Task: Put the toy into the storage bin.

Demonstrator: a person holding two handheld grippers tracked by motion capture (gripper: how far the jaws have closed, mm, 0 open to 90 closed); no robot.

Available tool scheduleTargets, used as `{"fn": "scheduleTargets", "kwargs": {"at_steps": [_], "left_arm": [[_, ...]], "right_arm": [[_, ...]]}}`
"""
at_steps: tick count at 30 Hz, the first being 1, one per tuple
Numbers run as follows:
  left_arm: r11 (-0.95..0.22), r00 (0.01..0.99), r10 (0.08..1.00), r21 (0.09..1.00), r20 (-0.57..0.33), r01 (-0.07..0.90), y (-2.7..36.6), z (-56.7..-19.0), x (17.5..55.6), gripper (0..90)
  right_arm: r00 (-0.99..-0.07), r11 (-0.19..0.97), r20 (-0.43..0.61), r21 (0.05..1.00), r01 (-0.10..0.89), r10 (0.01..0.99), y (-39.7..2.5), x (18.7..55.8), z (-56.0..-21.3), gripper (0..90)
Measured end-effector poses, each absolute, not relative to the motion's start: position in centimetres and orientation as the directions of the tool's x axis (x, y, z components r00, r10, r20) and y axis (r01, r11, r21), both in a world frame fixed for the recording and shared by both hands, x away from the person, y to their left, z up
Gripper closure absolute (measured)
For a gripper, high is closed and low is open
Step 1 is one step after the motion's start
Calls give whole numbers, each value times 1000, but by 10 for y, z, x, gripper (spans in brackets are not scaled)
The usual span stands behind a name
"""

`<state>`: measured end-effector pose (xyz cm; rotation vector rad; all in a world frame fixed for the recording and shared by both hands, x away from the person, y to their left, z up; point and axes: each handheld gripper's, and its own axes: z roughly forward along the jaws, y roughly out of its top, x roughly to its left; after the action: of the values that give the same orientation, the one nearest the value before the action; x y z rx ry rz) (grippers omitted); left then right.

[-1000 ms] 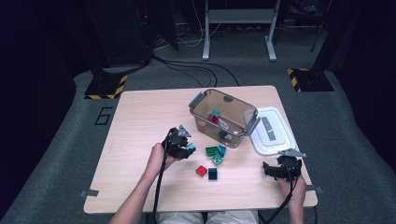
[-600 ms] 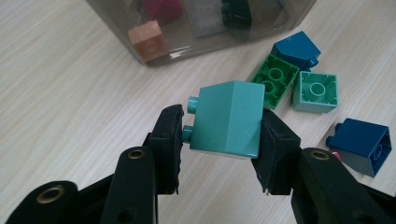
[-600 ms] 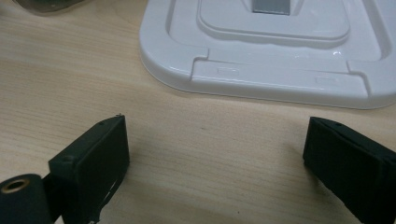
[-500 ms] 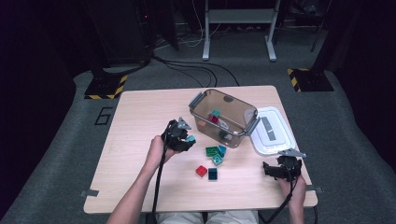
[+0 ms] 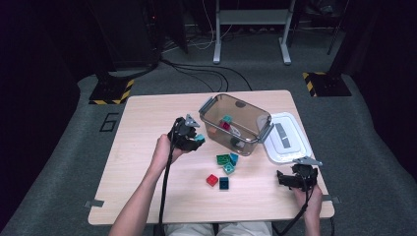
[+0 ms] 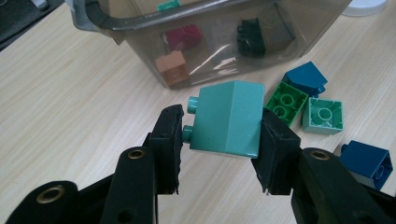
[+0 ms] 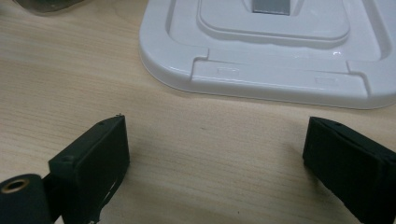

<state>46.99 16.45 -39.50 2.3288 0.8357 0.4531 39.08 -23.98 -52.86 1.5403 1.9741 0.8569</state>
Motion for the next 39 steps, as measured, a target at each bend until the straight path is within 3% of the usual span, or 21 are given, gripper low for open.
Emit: {"fn": "scheduleTargets", "kwargs": {"at_steps": [39], "left_arm": [[-591, 712, 690, 668, 129, 452, 147, -349, 518, 566]], "right_arm": [[-248, 168, 1, 731, 661, 969, -240, 391, -529, 69]]}}
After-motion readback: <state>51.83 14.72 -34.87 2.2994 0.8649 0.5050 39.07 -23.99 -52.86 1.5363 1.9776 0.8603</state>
